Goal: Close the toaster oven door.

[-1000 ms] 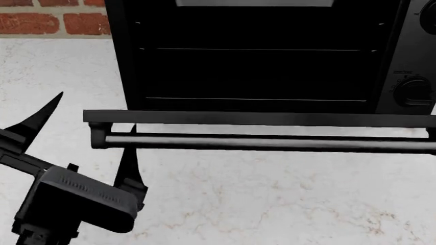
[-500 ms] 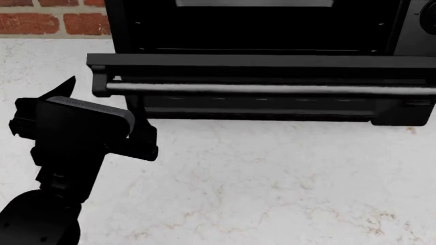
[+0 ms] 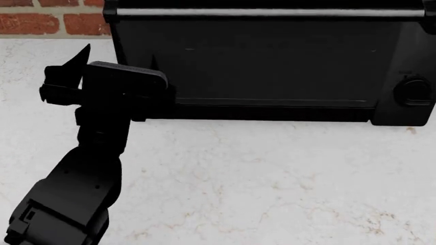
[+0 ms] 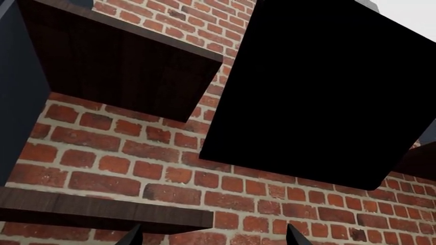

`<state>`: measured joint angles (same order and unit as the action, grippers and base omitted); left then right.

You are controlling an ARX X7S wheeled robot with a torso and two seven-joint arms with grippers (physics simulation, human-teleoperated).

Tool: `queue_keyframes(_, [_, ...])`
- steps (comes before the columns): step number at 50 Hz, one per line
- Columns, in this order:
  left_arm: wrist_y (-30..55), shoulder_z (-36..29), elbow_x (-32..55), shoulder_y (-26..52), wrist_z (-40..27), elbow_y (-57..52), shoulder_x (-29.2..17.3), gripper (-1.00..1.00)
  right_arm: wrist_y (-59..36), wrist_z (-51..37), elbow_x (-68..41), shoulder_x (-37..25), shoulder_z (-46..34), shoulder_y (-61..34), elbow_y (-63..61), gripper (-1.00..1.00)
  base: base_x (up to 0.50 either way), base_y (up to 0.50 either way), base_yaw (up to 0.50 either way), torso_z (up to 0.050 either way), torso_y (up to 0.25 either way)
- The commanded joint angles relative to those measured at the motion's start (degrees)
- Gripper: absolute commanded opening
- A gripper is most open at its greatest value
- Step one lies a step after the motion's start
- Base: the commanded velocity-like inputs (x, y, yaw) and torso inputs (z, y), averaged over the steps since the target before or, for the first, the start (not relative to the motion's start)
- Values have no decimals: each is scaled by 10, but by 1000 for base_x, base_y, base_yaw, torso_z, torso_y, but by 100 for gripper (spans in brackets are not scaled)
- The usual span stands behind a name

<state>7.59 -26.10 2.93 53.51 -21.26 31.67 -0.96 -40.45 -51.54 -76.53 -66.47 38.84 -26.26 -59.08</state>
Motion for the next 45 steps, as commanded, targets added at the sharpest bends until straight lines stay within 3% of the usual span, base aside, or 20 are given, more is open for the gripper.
queue_keyframes(1, [-140, -162, 115, 119, -77, 262, 9, 100, -4, -1, -15, -6, 33, 17, -2, 100, 0, 0, 0, 0, 0])
queue_keyframes(9, [-208, -395, 329, 182, -125, 368, 9, 100, -7, -3, -16, -9, 43, 27, -2, 100, 0, 0, -1, 0, 0])
queue_keyframes(17, [-220, -512, 430, 211, -149, 396, 9, 100, -12, 6, -9, -1, 59, 42, -2, 100, 1, 0, 0, 0, 0])
queue_keyframes(32, [-193, -570, 466, 246, -118, 401, 10, 100, -26, 15, -15, 3, 103, 68, -4, 100, 1, 0, 0, 0, 0])
queue_keyframes(45, [-132, -590, 408, 275, -96, 378, 10, 100, -5, 51, 77, 27, 41, 77, 20, 100, 2, 0, 0, 0, 0])
